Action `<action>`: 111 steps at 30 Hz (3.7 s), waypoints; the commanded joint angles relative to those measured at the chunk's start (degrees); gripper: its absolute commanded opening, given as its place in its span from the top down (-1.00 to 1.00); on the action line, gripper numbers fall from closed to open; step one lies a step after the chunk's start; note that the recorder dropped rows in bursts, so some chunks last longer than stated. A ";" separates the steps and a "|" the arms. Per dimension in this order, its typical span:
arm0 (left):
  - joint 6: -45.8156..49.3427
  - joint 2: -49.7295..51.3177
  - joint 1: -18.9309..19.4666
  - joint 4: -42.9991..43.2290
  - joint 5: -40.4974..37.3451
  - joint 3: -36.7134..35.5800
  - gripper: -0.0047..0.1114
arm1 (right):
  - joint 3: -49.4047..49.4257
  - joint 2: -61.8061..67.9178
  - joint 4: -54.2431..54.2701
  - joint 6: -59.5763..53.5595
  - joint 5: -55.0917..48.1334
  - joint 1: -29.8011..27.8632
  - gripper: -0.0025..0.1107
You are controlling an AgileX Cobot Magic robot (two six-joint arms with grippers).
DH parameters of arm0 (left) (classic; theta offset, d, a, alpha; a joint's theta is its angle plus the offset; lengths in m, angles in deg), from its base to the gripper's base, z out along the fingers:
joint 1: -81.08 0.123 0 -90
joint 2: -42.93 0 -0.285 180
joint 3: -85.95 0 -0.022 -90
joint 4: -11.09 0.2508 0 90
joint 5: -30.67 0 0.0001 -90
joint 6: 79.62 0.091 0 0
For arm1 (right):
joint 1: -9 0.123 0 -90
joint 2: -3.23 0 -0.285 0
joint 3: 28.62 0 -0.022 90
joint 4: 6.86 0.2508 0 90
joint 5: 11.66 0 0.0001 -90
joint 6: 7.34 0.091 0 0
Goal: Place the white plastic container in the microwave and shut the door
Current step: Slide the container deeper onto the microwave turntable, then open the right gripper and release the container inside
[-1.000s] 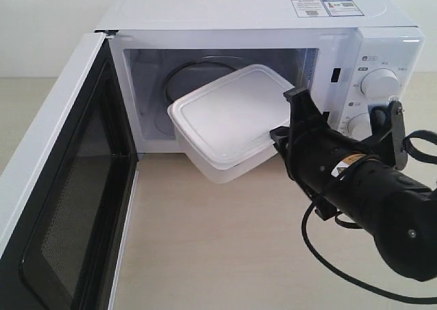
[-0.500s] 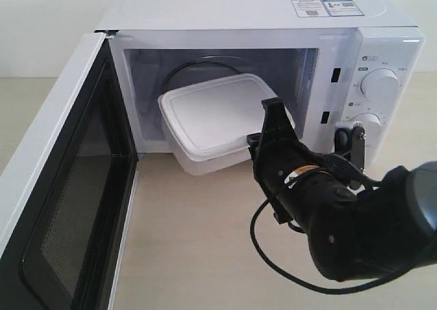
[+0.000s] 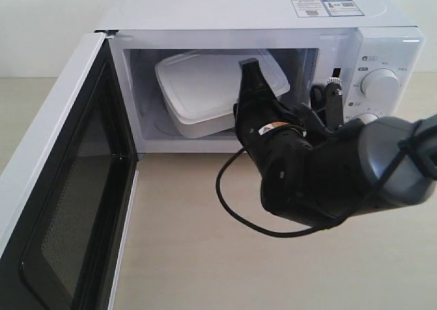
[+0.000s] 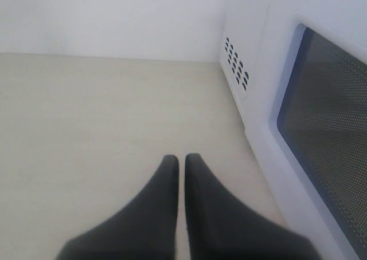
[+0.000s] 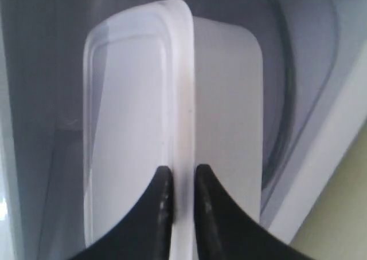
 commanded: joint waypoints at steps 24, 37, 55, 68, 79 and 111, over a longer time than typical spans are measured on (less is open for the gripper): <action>0.05 -0.12 -0.24 0.29 0.44 -0.20 0.84 | -13.38 7.96 0.13 -4.66 -5.75 -6.28 0.96; 0.05 -0.12 -0.24 0.29 0.44 -0.20 0.84 | -16.71 10.42 0.37 -12.78 -8.80 -6.28 0.96; 0.05 -0.12 -0.24 0.29 0.44 -0.20 0.84 | -16.71 10.42 1.45 -12.53 -5.66 -6.28 0.01; 0.05 -0.12 -0.24 0.29 0.44 -0.20 0.84 | -13.84 7.72 1.94 -13.50 -8.98 -6.16 0.43; 0.05 -0.12 -0.13 0.29 0.44 -0.20 0.84 | -0.60 -1.15 -3.40 -16.11 -16.00 -6.16 0.43; 0.05 -0.12 -0.13 0.29 0.44 -0.20 0.84 | -17.51 14.94 -29.72 -54.01 -16.90 -6.27 0.96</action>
